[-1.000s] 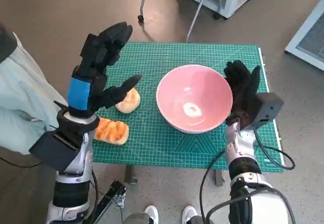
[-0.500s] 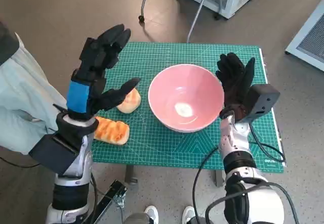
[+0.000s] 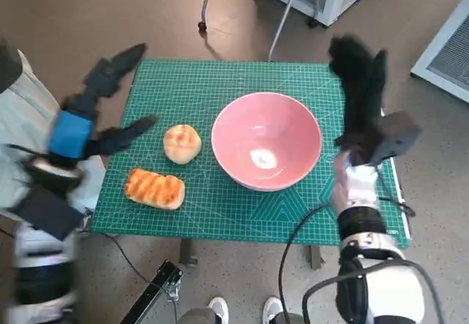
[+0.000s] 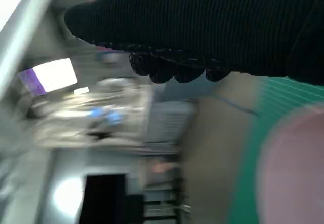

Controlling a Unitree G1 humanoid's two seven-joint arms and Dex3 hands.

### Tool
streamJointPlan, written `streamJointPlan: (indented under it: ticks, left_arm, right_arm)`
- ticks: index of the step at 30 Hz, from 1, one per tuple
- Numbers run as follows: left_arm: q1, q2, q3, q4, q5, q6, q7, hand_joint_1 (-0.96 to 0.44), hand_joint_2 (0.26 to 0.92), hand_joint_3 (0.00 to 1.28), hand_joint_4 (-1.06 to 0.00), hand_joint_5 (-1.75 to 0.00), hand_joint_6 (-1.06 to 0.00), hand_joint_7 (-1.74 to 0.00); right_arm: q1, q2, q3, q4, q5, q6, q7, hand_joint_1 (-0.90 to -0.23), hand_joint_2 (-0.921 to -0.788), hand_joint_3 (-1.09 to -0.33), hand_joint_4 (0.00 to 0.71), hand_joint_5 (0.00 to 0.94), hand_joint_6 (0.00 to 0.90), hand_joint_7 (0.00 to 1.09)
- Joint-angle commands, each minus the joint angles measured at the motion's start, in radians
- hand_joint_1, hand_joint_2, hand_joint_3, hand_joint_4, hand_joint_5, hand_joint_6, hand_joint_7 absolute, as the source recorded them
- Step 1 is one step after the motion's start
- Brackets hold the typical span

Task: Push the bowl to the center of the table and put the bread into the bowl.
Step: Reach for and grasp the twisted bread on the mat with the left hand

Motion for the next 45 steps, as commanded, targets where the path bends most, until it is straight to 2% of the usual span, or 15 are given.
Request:
streamJointPlan:
  ticks: [1,3,4,7,10,15,22,32,40,45]
  left_arm:
    - [0.035,0.096,-0.004,-0.037,-0.018,0.018,-0.109,-0.38,0.920,0.14,-0.43,0.00,-0.38,-0.15]
    - [0.057,0.157,-0.003,-0.065,-0.063,0.064,-0.198,-0.37,0.921,0.11,-0.41,0.00,-0.39,-0.13]
    - [0.064,0.179,-0.001,-0.076,-0.079,0.086,-0.231,-0.35,0.918,0.09,-0.38,0.00,-0.39,-0.13]
    - [0.089,0.239,0.002,-0.125,-0.111,0.169,-0.314,-0.32,0.916,0.05,-0.35,0.00,-0.40,-0.11]
    - [0.112,0.297,0.002,-0.177,-0.128,0.252,-0.382,-0.24,0.889,0.02,-0.31,0.00,-0.41,-0.09]
    - [0.145,0.356,-0.010,-0.243,-0.073,0.307,-0.425,-0.18,0.856,0.00,-0.29,0.00,-0.41,-0.08]
    - [0.196,0.368,-0.038,-0.290,0.030,0.284,-0.402,-0.15,0.827,0.00,-0.28,0.00,-0.41,-0.06]
    - [0.206,0.371,-0.134,-0.295,0.142,0.293,-0.419,-0.14,0.818,0.00,-0.27,0.00,-0.41,-0.05]
    - [0.168,0.352,-0.235,-0.260,0.223,0.298,-0.433,-0.14,0.817,0.00,-0.29,-0.01,-0.40,-0.03]
    - [0.144,0.327,-0.291,-0.214,0.274,0.274,-0.413,-0.14,0.817,0.00,-0.30,-0.01,-0.40,-0.03]
  right_arm:
    - [0.015,0.017,0.013,-0.101,0.083,-0.040,0.165,-0.639,-0.921,-0.804,0.354,0.009,0.124,0.73]
    - [0.043,0.030,0.030,-0.205,0.147,-0.036,0.262,-0.658,-0.921,-0.780,0.352,0.007,0.105,0.75]
    - [0.055,0.034,0.038,-0.245,0.168,-0.033,0.293,-0.671,-0.921,-0.768,0.351,0.006,0.095,0.77]
    - [0.091,0.035,0.063,-0.353,0.208,-0.013,0.356,-0.686,-0.921,-0.755,0.349,0.004,0.080,0.79]
    - [0.122,0.032,0.088,-0.446,0.230,0.008,0.395,-0.698,-0.921,-0.751,0.344,0.002,0.045,0.87]
    - [0.166,0.032,0.116,-0.555,0.214,0.030,0.382,-0.696,-0.921,-0.754,0.337,0.000,0.030,0.92]
    - [0.202,0.040,0.143,-0.645,0.202,0.063,0.357,-0.693,-0.921,-0.760,0.338,0.002,0.008,0.96]
    - [0.209,0.047,0.159,-0.665,0.210,0.093,0.350,-0.689,-0.921,-0.768,0.348,0.008,-0.001,0.98]
    - [0.208,0.047,0.162,-0.659,0.210,0.097,0.353,-0.711,-0.921,-0.769,0.359,0.016,-0.001,0.98]
    - [0.210,0.043,0.163,-0.659,0.209,0.098,0.354,-0.714,-0.921,-0.768,0.355,0.015,-0.001,0.98]
